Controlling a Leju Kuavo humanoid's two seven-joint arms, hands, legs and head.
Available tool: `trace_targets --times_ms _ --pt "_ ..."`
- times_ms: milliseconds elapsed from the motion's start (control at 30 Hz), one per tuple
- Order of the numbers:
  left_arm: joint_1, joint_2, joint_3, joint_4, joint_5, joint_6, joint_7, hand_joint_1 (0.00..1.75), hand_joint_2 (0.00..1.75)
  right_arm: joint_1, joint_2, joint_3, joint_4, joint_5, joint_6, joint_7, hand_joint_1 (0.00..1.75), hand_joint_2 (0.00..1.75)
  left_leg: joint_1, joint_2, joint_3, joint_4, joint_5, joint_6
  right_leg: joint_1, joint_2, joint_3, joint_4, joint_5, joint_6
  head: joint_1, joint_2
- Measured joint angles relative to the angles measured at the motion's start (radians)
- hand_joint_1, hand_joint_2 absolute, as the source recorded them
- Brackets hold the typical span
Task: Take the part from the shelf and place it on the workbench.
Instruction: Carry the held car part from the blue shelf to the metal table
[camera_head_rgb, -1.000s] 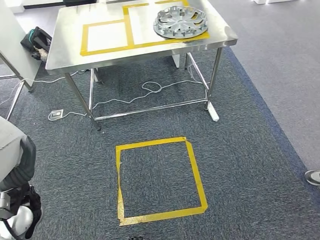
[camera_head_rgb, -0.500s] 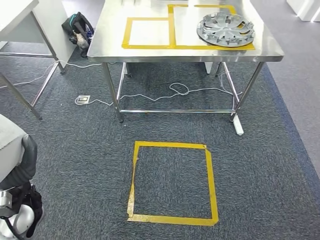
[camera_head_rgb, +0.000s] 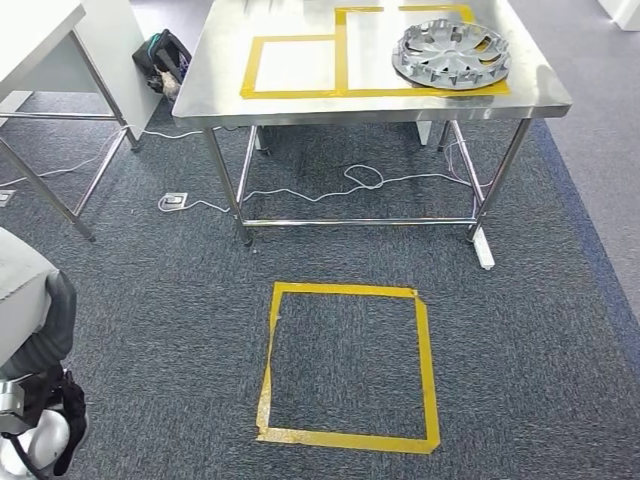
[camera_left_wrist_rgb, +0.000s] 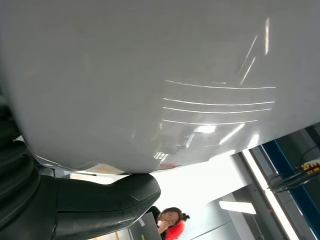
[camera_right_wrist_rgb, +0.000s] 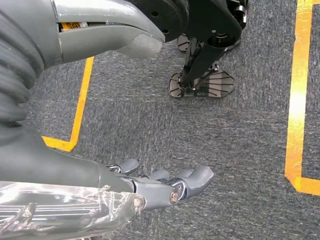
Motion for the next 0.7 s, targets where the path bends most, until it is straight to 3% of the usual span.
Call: trace_targets --times_ms 67,367,700 --pt "0.000 0.000 0.000 0.000 0.001 0.000 0.001 1.75 1.75 0.000 0.000 0.000 0.000 0.000 0.000 0.000 0.00 1.75 0.003 0.000 0.000 -0.002 0.000 -0.017 0.001 0.000 0.000 0.000 0.000 -0.002 0.000 0.000" --pt "0.000 0.012 -0.003 0.000 -0.003 0.000 0.008 1.75 1.75 -0.001 0.000 0.000 0.000 0.003 -0.006 -0.001 0.00 1.75 0.001 0.000 -0.001 -0.001 0.000 -0.019 -0.001 0.000 0.001 -0.002 0.001 -0.001 0.001 0.000" --pt "-0.010 0.053 -0.026 0.000 0.001 0.000 0.015 1.75 1.75 0.009 0.000 -0.004 -0.001 -0.013 -0.010 -0.017 0.00 1.75 -0.009 0.000 -0.002 0.005 -0.012 0.007 -0.011 0.000 0.008 -0.007 0.006 0.019 0.000 0.000"
